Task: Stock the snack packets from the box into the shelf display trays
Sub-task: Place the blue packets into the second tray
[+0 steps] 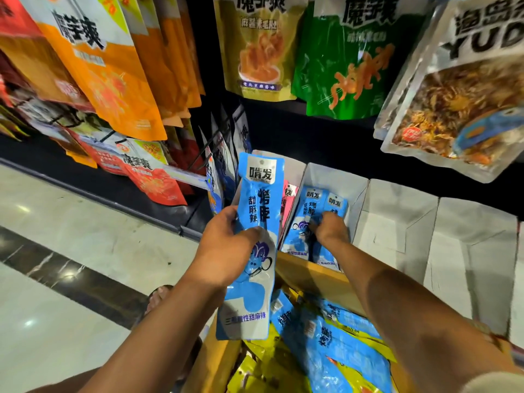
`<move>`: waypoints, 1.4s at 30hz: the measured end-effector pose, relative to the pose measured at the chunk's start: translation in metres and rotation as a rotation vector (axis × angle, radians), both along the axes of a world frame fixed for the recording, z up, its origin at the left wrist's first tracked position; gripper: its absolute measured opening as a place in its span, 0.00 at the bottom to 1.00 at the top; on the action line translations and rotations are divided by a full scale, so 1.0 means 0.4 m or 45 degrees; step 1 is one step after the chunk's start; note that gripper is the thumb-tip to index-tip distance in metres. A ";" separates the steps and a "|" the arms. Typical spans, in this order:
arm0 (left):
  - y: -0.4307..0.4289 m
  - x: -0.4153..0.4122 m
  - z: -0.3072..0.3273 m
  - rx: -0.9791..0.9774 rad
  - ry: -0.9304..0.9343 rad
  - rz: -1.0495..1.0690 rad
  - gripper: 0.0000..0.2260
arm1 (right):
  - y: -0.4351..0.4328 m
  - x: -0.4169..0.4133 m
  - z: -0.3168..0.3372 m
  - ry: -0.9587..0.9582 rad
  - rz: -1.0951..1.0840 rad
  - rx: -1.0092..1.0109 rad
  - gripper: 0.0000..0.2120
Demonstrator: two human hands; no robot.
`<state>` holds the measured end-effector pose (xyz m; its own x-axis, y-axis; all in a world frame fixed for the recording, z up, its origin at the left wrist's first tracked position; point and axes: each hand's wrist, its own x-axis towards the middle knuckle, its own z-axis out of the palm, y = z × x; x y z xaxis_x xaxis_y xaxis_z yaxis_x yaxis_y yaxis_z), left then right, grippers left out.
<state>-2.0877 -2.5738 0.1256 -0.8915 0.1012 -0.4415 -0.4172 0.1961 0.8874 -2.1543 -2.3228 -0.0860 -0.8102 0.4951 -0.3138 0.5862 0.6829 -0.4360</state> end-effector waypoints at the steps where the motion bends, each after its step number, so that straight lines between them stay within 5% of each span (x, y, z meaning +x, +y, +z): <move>1: 0.002 0.000 -0.001 0.003 -0.002 0.002 0.10 | 0.003 0.004 0.005 -0.006 0.002 -0.023 0.09; 6: 0.019 0.007 0.006 0.004 -0.003 -0.018 0.10 | 0.010 0.038 0.068 0.079 -0.009 -0.183 0.21; 16: 0.041 0.020 0.003 0.010 0.026 -0.071 0.12 | -0.084 0.242 0.401 0.520 0.266 -0.518 0.19; 21: 0.077 0.033 -0.013 0.070 0.111 -0.111 0.14 | -0.179 0.388 0.507 0.413 0.582 -0.062 0.32; 25: 0.101 0.058 -0.020 0.083 0.075 -0.124 0.13 | -0.222 0.428 0.498 0.335 0.488 -0.002 0.44; 35: 0.114 0.073 -0.007 0.189 -0.031 -0.222 0.12 | -0.203 0.369 0.465 0.320 0.253 -0.130 0.40; 42: 0.090 0.069 -0.013 -0.388 0.221 -0.502 0.26 | -0.057 0.224 0.344 0.148 -0.025 -0.097 0.34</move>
<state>-2.0602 -2.5380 0.1205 -0.8742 0.3339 -0.3525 -0.1116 0.5683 0.8152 -2.0647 -2.3457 0.0515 -0.8337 0.4895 -0.2554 0.5414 0.6342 -0.5520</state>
